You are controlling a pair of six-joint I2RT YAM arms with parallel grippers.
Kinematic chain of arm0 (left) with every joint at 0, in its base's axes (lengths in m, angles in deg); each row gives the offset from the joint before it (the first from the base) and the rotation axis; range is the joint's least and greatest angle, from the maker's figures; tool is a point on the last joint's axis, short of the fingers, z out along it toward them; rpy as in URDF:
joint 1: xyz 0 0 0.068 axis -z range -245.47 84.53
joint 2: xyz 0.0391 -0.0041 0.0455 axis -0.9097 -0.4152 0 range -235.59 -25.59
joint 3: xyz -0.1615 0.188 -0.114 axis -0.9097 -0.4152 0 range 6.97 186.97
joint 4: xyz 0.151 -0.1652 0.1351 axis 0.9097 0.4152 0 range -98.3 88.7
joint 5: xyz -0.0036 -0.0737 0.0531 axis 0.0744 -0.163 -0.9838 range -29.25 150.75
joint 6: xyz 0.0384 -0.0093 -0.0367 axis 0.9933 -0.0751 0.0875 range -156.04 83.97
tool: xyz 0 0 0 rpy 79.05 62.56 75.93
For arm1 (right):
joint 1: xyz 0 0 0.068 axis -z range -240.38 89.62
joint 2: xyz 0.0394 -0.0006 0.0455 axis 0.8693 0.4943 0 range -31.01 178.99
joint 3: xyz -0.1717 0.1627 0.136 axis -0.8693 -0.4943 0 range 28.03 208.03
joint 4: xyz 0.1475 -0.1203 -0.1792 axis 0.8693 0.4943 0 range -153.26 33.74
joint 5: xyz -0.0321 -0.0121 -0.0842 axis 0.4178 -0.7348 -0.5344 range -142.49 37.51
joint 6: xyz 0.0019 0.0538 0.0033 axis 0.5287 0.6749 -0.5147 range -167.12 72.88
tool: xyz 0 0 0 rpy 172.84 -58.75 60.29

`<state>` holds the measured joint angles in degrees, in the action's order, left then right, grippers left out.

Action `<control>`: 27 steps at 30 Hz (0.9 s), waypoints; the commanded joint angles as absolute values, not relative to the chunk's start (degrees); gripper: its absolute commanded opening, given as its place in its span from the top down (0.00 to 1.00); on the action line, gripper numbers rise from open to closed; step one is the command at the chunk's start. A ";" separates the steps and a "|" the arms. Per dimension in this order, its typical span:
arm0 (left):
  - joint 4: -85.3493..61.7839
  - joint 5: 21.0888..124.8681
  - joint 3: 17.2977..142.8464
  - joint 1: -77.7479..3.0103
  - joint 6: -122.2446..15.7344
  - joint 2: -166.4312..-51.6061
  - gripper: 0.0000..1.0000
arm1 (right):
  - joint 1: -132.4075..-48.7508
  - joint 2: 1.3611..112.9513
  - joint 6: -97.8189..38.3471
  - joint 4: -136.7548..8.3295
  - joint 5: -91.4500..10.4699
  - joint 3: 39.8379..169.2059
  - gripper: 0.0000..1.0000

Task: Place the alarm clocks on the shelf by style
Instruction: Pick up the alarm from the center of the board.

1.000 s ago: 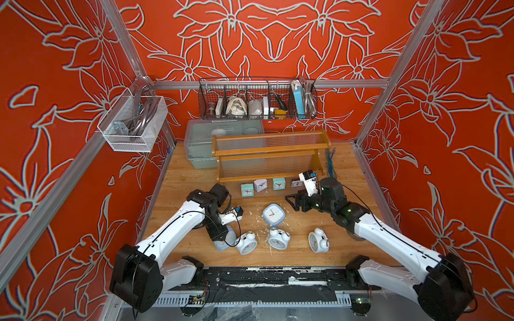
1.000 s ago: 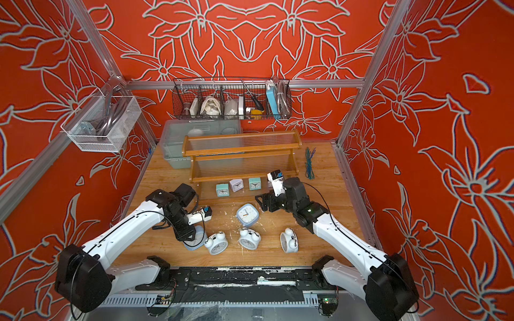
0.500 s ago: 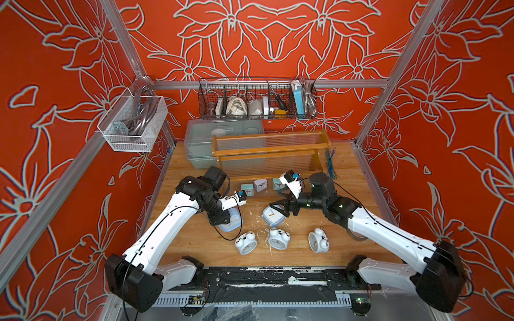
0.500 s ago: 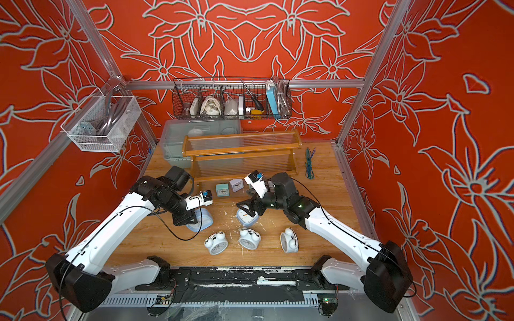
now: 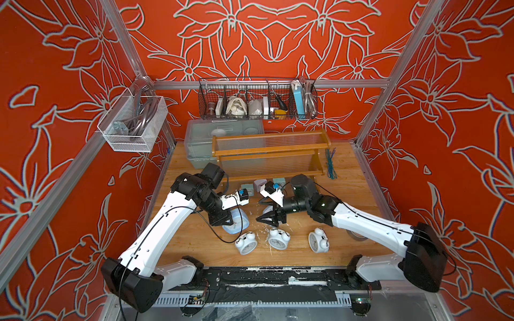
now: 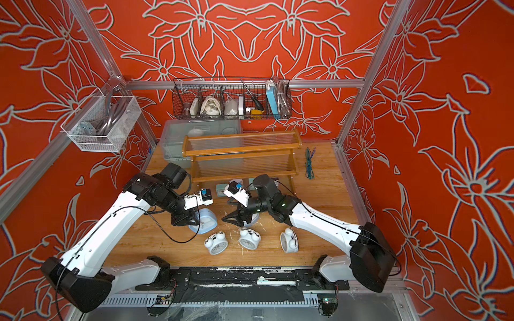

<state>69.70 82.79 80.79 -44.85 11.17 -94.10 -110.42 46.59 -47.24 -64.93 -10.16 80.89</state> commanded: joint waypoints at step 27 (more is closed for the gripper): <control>69.00 86.38 79.81 -44.88 11.32 -91.02 0.67 | -115.83 59.43 -45.74 -75.87 -6.35 87.44 0.21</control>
<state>70.33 83.21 80.29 -45.28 10.40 -91.48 -114.18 58.20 -46.32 -74.35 -6.95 85.18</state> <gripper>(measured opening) 0.403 0.786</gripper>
